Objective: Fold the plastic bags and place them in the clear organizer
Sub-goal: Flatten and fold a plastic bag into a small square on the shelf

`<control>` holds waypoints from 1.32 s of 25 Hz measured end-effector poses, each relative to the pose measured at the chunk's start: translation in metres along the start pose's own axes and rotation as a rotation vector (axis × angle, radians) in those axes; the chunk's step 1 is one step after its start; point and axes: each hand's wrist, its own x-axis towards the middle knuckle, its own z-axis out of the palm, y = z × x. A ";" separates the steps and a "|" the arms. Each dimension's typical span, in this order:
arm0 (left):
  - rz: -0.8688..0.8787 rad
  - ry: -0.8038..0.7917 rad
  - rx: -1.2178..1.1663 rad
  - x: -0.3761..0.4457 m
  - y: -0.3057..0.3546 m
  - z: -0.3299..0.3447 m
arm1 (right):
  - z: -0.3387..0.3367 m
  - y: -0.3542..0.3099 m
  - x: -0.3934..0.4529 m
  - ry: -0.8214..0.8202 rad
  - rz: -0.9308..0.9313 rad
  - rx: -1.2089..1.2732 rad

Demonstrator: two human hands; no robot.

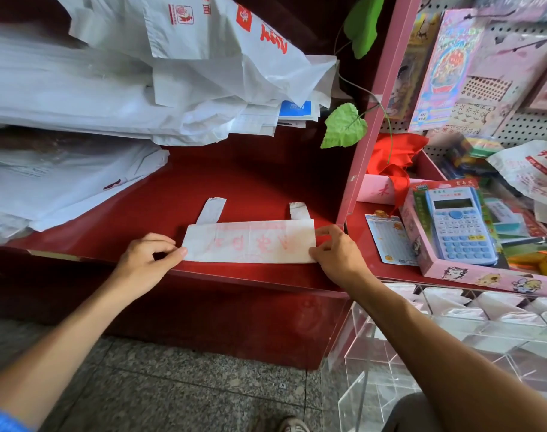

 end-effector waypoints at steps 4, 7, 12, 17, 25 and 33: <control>-0.075 0.030 -0.011 0.001 0.004 0.005 | 0.002 -0.003 0.000 0.019 0.019 -0.023; -0.093 0.090 -0.054 0.000 0.009 0.006 | 0.004 -0.006 -0.003 0.068 0.005 -0.094; 0.370 0.173 0.309 -0.004 0.032 0.020 | 0.018 -0.020 -0.003 0.363 -0.314 -0.610; 0.646 -0.060 0.452 -0.006 0.069 0.073 | 0.059 -0.036 0.008 0.089 -0.547 -0.639; 0.404 -0.317 0.518 0.017 0.055 0.091 | 0.071 -0.027 0.021 -0.179 -0.378 -0.615; 0.209 -0.370 0.647 0.020 0.039 0.061 | 0.053 -0.019 0.018 -0.198 -0.121 -0.714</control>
